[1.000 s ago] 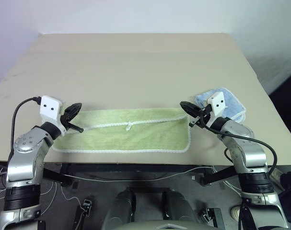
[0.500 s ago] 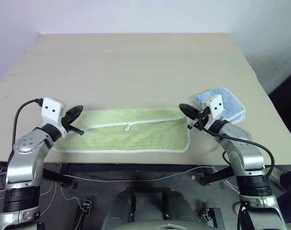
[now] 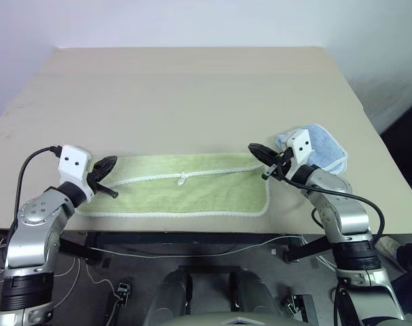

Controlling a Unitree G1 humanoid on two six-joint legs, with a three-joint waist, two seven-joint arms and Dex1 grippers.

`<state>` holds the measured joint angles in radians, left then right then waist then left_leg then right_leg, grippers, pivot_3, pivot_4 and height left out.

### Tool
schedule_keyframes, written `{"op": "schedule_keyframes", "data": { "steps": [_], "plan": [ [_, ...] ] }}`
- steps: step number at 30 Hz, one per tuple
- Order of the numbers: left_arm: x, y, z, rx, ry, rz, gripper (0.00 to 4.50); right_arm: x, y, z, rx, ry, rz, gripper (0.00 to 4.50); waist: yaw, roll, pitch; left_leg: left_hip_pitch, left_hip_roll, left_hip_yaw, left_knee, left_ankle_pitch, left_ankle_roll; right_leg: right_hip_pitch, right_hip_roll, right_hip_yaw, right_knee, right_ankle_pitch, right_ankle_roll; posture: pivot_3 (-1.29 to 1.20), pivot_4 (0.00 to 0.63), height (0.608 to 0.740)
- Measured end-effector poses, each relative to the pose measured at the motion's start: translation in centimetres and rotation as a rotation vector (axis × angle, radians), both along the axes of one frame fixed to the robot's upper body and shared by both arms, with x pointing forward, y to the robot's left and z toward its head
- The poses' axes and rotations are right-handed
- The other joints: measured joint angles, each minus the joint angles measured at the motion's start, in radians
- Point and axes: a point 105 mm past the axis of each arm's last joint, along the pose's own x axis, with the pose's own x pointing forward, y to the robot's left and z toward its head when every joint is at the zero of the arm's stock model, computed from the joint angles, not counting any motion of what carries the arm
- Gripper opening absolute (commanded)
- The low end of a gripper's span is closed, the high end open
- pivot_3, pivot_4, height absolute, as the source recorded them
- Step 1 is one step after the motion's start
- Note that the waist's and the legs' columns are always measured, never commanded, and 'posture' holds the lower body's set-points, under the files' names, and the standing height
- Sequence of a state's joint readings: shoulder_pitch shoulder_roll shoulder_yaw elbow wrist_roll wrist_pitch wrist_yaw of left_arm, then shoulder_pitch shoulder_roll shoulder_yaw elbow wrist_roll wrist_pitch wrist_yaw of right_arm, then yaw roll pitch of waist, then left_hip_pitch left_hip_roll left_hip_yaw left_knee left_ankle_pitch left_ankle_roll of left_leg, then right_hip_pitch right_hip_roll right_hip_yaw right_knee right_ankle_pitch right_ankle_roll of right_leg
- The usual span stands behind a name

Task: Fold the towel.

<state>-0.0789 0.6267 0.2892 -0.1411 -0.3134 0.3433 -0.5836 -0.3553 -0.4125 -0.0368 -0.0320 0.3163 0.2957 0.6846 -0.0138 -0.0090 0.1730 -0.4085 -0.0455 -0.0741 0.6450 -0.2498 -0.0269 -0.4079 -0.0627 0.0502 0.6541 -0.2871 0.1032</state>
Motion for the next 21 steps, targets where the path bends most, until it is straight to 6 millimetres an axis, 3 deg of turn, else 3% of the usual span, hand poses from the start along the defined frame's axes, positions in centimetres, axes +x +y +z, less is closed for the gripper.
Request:
{"op": "schedule_keyframes", "data": {
  "steps": [4,7,10,18,19,21],
  "plan": [
    [-0.5,1.2,0.7,0.128,0.025,-0.028,0.0,0.0,0.2,-0.1,-0.003,0.004,0.007,0.04,-0.001,0.0,0.0,0.0,0.0,0.0,0.0,0.0,0.0,0.0,0.0,0.0,0.0,0.0,0.0,0.0,0.15,0.74],
    [-0.7,2.2,1.1,0.236,0.045,-0.031,0.55,0.0,0.3,-0.1,-0.004,0.004,0.008,0.0,-0.001,0.0,0.0,0.0,0.0,0.0,-0.001,0.0,0.0,0.0,0.0,0.0,0.0,0.0,0.0,0.0,0.15,0.74],
    [-1.3,3.9,1.3,0.413,0.118,-0.048,1.54,0.0,0.2,-0.1,-0.005,0.004,0.005,0.0,-0.002,0.001,0.001,0.0,0.0,0.0,-0.002,0.0,0.0,0.0,0.0,0.0,-0.001,0.0,0.0,0.0,0.15,0.74],
    [-2.5,4.7,3.2,0.768,0.224,-0.209,4.27,0.3,0.1,-0.2,-0.005,0.012,0.003,0.0,-0.003,0.001,0.001,0.0,0.0,0.0,-0.003,0.0,0.0,-0.001,-0.001,0.0,-0.002,0.0,-0.001,0.0,0.15,0.74],
    [-2.6,4.6,3.3,0.792,0.235,-0.24,4.48,0.4,0.1,-0.1,-0.005,0.011,0.003,0.0,-0.003,0.002,0.001,0.0,0.0,0.0,-0.004,0.0,0.0,-0.001,-0.001,0.0,-0.002,0.0,-0.001,0.0,0.15,0.74],
    [-3.0,4.1,3.3,0.854,0.275,-0.33,4.48,0.7,0.2,0.1,-0.006,0.009,0.007,0.0,-0.003,0.002,0.001,0.0,0.0,0.0,-0.004,0.0,0.0,-0.001,-0.001,0.0,-0.002,0.0,-0.001,0.0,0.15,0.74]
  ]
}}
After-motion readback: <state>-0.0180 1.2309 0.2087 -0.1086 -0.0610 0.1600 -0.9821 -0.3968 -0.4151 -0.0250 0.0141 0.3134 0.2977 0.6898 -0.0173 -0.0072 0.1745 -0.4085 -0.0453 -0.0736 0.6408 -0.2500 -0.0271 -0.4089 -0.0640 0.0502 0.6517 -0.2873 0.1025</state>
